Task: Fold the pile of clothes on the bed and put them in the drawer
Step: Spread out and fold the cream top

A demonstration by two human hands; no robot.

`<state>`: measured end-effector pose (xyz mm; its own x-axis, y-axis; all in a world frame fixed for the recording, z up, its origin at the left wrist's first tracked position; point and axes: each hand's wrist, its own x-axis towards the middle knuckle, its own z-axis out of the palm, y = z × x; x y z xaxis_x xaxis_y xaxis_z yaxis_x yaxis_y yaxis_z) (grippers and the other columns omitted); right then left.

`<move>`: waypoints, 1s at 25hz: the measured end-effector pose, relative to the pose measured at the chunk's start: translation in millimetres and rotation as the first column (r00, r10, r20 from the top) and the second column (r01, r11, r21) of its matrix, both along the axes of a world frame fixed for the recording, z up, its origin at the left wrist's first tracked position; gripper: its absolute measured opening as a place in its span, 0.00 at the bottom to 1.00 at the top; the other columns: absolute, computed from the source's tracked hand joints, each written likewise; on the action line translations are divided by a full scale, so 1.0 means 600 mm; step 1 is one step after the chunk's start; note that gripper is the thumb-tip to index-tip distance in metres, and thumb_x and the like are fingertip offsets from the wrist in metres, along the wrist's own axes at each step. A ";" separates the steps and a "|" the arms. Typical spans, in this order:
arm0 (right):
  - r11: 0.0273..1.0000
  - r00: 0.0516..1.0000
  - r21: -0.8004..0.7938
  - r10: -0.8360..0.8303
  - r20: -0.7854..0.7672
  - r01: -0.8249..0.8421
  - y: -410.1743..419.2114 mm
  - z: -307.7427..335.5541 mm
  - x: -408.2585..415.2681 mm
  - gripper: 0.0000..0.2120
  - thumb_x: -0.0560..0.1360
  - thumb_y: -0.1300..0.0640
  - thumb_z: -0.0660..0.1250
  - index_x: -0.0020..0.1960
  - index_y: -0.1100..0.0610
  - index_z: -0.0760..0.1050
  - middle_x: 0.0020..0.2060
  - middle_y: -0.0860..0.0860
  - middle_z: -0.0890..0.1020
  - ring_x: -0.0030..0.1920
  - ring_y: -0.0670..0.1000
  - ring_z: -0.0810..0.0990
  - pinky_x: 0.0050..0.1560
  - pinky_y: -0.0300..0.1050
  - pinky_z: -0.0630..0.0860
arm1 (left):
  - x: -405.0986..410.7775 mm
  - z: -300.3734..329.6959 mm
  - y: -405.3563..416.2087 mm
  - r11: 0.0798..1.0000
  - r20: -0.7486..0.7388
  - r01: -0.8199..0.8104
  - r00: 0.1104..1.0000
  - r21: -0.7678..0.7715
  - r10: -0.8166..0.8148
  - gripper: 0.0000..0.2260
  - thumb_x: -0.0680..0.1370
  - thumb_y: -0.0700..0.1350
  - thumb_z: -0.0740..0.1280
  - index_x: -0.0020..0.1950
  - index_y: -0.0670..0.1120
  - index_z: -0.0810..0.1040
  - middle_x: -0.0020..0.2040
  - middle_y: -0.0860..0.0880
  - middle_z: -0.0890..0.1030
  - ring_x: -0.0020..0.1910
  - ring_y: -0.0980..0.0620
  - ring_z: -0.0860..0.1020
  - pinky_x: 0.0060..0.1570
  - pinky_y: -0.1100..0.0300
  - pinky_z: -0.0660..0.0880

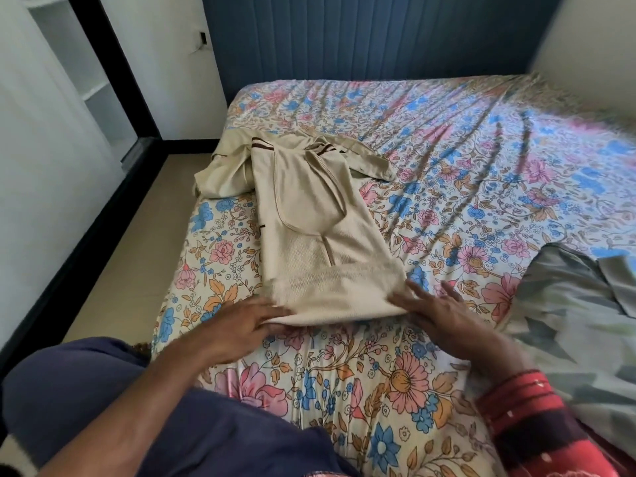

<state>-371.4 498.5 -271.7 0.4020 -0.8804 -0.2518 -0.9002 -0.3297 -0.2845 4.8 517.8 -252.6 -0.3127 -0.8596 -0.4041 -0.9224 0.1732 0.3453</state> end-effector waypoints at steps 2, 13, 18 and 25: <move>0.978 0.997 0.197 0.069 0.028 -0.074 0.019 0.053 -0.006 0.13 0.86 0.48 0.56 0.67 0.39 0.74 0.66 0.48 0.80 0.62 0.40 0.79 0.79 0.54 0.60 | 0.029 0.047 0.008 0.955 -0.146 0.028 0.989 0.295 0.016 0.17 0.81 0.62 0.62 0.69 0.65 0.73 0.57 0.58 0.78 0.52 0.57 0.78 0.52 0.65 0.75; 0.955 0.662 -0.048 -0.166 0.731 0.293 -0.116 0.137 0.099 0.07 0.80 0.55 0.70 0.43 0.50 0.82 0.35 0.43 0.82 0.35 0.42 0.78 0.37 0.40 0.73 | 0.082 0.101 -0.116 0.822 -0.688 -0.344 0.451 0.454 0.569 0.15 0.80 0.51 0.68 0.62 0.45 0.83 0.61 0.39 0.83 0.57 0.41 0.80 0.55 0.46 0.76; 0.844 0.600 -0.058 -0.328 0.730 0.533 -0.274 0.072 0.155 0.06 0.77 0.52 0.74 0.44 0.54 0.83 0.35 0.48 0.83 0.39 0.49 0.80 0.38 0.42 0.74 | 0.059 0.034 -0.230 0.672 -0.726 -0.691 0.314 0.267 0.612 0.07 0.83 0.44 0.66 0.54 0.43 0.83 0.48 0.43 0.86 0.49 0.45 0.82 0.44 0.57 0.76; 0.829 0.648 -0.122 -0.324 0.689 0.545 -0.450 0.060 0.184 0.04 0.79 0.53 0.70 0.45 0.51 0.81 0.35 0.46 0.79 0.38 0.50 0.77 0.36 0.42 0.67 | 0.068 0.005 -0.423 0.623 -0.699 -0.781 0.473 -0.049 0.537 0.07 0.82 0.44 0.67 0.50 0.41 0.81 0.41 0.47 0.80 0.43 0.48 0.77 0.43 0.56 0.69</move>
<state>-261.2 228.4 -235.7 -0.0854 -0.9751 0.2047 -0.6122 -0.1108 -0.7829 45.6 263.9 -249.5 0.3580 -0.9333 -0.0280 -0.4299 -0.1913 0.8824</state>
